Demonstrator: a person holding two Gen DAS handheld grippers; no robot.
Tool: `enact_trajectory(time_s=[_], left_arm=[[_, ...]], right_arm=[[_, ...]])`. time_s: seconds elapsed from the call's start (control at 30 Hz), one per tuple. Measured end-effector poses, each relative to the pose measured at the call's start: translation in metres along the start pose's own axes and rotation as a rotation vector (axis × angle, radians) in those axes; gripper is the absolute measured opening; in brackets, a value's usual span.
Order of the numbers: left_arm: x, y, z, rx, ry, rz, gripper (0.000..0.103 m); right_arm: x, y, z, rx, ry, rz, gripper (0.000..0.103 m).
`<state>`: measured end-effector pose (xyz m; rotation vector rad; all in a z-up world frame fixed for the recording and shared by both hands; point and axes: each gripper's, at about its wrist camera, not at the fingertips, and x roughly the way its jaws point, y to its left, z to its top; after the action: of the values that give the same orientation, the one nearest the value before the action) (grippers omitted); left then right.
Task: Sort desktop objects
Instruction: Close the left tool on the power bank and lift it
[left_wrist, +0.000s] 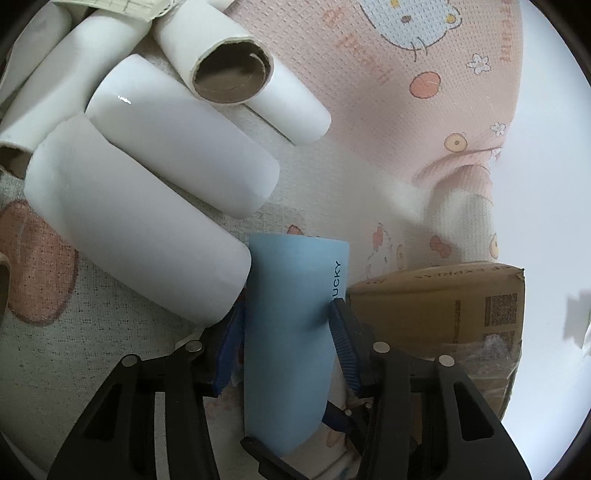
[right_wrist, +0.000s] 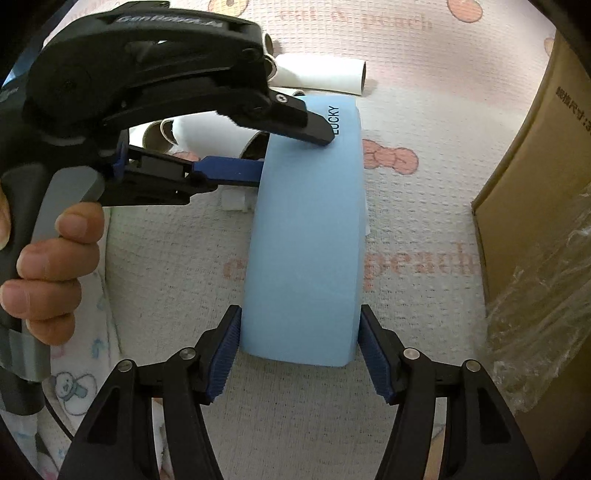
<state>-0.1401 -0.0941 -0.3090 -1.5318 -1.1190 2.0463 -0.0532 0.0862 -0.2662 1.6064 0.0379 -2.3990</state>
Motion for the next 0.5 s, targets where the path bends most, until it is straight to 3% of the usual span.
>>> enact_trajectory(time_s=[0.23, 0.5], left_arm=[[-0.006, -0.009, -0.002, 0.038, -0.018, -0.001, 0.050], [-0.036, -0.042, 0.000, 0.105, -0.077, -0.052, 0.050]], right_arm=[[-0.006, 0.001, 0.001, -0.008, -0.011, -0.017, 0.060], [-0.041, 0.006, 0.011, -0.039, -0.098, -0.064, 0.060]])
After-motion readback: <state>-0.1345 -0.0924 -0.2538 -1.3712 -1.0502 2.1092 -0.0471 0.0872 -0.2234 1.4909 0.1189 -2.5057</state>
